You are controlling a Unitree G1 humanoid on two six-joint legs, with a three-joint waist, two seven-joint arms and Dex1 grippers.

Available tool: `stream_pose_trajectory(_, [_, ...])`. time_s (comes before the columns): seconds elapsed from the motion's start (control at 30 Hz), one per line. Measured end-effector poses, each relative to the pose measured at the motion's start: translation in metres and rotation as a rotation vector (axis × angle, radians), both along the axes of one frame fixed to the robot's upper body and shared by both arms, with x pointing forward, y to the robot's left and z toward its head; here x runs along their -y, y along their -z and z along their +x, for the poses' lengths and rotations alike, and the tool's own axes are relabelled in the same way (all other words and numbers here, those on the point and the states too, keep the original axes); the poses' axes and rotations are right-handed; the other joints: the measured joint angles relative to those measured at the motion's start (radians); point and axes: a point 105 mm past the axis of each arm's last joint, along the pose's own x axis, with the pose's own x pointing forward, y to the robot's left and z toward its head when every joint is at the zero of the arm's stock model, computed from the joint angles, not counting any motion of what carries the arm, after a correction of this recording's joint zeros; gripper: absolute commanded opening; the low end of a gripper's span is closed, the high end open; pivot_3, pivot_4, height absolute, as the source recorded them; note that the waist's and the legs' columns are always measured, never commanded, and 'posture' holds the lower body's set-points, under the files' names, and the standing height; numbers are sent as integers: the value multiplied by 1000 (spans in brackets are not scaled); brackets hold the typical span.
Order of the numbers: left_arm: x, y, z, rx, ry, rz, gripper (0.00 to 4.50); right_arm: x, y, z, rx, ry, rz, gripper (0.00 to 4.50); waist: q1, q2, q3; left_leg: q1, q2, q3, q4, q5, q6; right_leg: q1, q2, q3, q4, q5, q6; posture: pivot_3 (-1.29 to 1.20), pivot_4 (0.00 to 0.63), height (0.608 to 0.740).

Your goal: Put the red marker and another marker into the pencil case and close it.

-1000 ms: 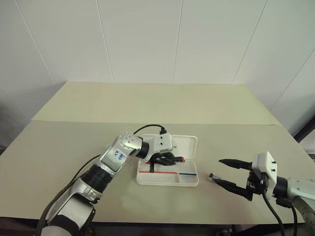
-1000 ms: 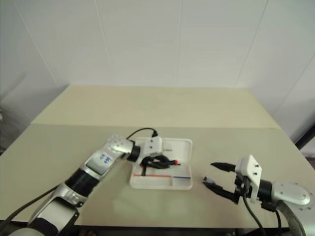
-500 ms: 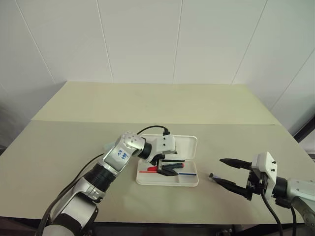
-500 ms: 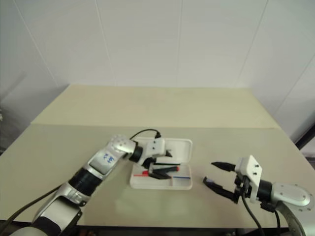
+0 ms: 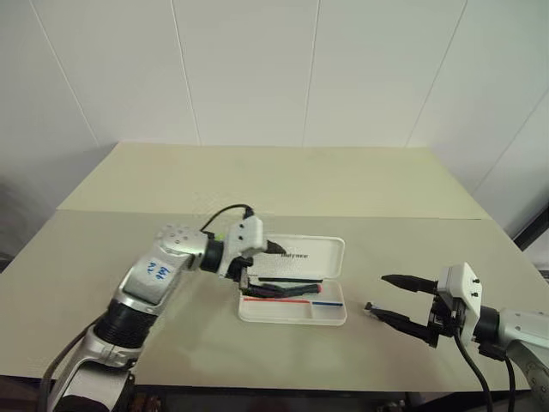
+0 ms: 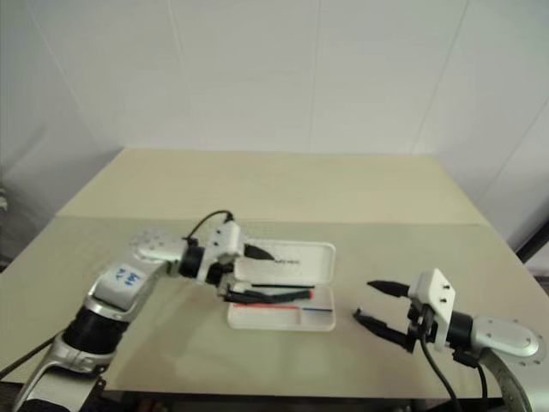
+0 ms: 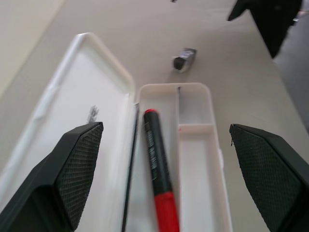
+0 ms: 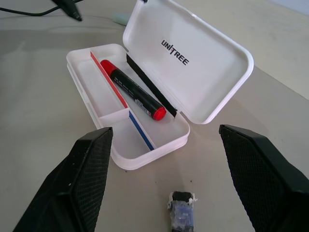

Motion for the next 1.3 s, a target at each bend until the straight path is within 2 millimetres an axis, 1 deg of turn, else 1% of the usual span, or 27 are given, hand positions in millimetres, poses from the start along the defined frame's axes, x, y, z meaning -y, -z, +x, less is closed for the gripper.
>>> stream_pose_trajectory(0.1, [-25, -4, 13, 25, -119, -1, 4471, 0, 1, 0, -10, -3, 0, 4500, -1, 0, 0, 0, 0, 0, 0, 0, 0, 0, 0, 0, 1, 0, 0, 0, 150, 740])
stream_pose_trajectory(0.17, [-51, -2, 27, 54, -226, 28, 4471, 1, 1, 1, -14, -6, 0, 4500, -3, 0, 0, 1, 0, 0, -1, 0, 0, 0, 0, 0, 1, 0, 0, 0, 150, 740])
stream_pose_trajectory(0.23, [-75, 4, 39, 63, -310, 62, 4471, 2, 0, 3, -11, -8, 2, 4500, -5, 0, 0, 1, 0, 1, -1, 0, 0, 0, 0, 0, 1, 0, -1, 0, 150, 740])
stream_pose_trajectory(0.43, [-130, 20, 80, 59, -562, 133, 4471, -1, -8, 10, 11, -31, 4, 4500, 3, 0, 0, 0, 0, 0, -1, 0, 0, 0, 0, -1, 1, 0, 0, 0, 150, 740])
stream_pose_trajectory(0.5, [-147, 34, 89, 38, -626, 180, 4471, -2, -5, 10, -1, -35, 2, 4500, 2, 0, 0, 0, -1, 0, -1, 0, 0, 0, 0, -1, 0, 0, 0, 0, 150, 740])
stream_pose_trajectory(0.53, [-152, 41, 91, 21, -643, 188, 4471, -2, -4, 10, -4, -35, 2, 4500, 1, 0, 0, 0, -1, 0, -2, 0, 0, 0, 0, -1, 0, 0, 0, 0, 150, 740])
stream_pose_trajectory(0.6, [-152, 53, 94, -7, -647, 197, 4471, -2, -3, 10, -4, -34, -1, 4500, 2, 0, 0, -1, -1, -1, -2, -1, 0, -1, 0, -1, 0, -1, 1, 0, 150, 740])
stream_pose_trajectory(0.8, [-144, 55, 102, -39, -623, 171, 4471, -2, -1, 9, -12, -32, -2, 4500, 4, 0, 0, -1, -1, -1, -1, -1, 0, -1, 0, -1, 2, -1, 1, 0, 150, 740])
stream_pose_trajectory(1.0, [-137, 59, 100, -108, -579, 151, 4471, -1, 4, 6, -29, -24, -3, 4500, 1, 0, 0, -1, -1, -1, 0, 0, 0, -1, 0, -1, 3, -1, 1, 0, 150, 740])
stream_pose_trajectory(1.2, [-135, 63, 99, -142, -565, 153, 4471, -1, 5, 6, -32, -20, -3, 4500, 1, 0, 0, -1, -1, -1, 0, 0, 0, -1, 0, -1, 3, -1, 1, 0, 150, 740])
stream_pose_trajectory(1.3, [-133, 64, 97, -156, -545, 156, 3860, -1, 5, 6, -31, -18, -3, 4500, 1, 0, 0, -1, -1, -1, 0, -1, 0, -1, 0, -1, 3, -1, 1, 0, 150, 740])
